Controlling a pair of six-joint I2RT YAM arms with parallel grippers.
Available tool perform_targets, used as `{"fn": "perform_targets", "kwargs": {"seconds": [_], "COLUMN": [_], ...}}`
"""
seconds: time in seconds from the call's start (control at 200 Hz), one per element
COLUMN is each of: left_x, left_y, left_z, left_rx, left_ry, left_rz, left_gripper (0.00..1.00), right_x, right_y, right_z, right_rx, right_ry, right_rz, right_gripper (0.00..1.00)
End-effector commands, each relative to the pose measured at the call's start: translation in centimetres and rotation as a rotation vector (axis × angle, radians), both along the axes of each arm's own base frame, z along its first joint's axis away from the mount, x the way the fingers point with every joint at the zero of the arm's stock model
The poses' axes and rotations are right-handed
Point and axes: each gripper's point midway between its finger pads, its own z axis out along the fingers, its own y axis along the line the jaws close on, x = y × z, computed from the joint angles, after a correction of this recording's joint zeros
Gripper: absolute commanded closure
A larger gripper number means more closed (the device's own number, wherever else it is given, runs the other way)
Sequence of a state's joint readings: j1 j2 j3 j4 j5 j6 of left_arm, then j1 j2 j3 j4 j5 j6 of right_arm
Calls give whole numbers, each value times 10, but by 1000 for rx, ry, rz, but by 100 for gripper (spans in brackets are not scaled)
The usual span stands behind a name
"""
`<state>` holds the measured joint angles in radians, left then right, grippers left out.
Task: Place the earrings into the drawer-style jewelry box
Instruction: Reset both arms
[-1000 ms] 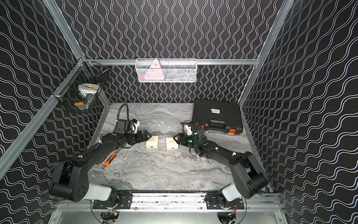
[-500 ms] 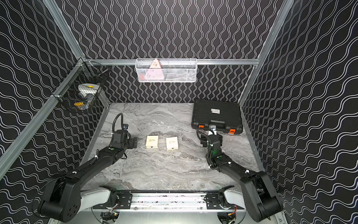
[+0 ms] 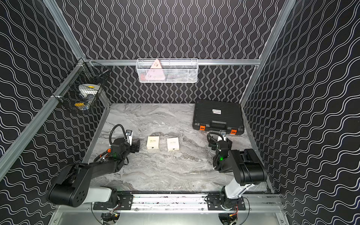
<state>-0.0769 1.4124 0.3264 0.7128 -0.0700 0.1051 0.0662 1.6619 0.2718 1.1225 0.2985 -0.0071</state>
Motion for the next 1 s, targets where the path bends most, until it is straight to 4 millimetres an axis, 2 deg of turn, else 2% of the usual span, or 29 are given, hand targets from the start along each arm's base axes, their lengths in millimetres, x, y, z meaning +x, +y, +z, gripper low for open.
{"fn": "perform_targets", "kwargs": {"seconds": [0.0, 0.115, 0.275, 0.525, 0.996], "left_x": [19, 22, 31, 38, 36], "left_y": [-9, -5, -3, 3, 3], "left_z": [27, 11, -1, -5, -5], "left_rx": [-100, -106, -122, -130, -128], "left_ry": [-147, -141, -107, -84, -88], "left_rz": [-57, -46, -35, -7, -5], "left_gripper": [4, 4, 2, 1, 1], "right_x": [17, 28, 34, 34, 37], "right_y": [12, 6, 5, 4, 3], "right_z": [17, 9, 4, 6, 2], "right_rx": [73, 170, 182, 174, 186], "right_ry": [-75, -9, 44, 28, 52], "right_rz": [72, 120, 124, 125, 119], "right_gripper": [0, 0, 0, 0, 0]}}
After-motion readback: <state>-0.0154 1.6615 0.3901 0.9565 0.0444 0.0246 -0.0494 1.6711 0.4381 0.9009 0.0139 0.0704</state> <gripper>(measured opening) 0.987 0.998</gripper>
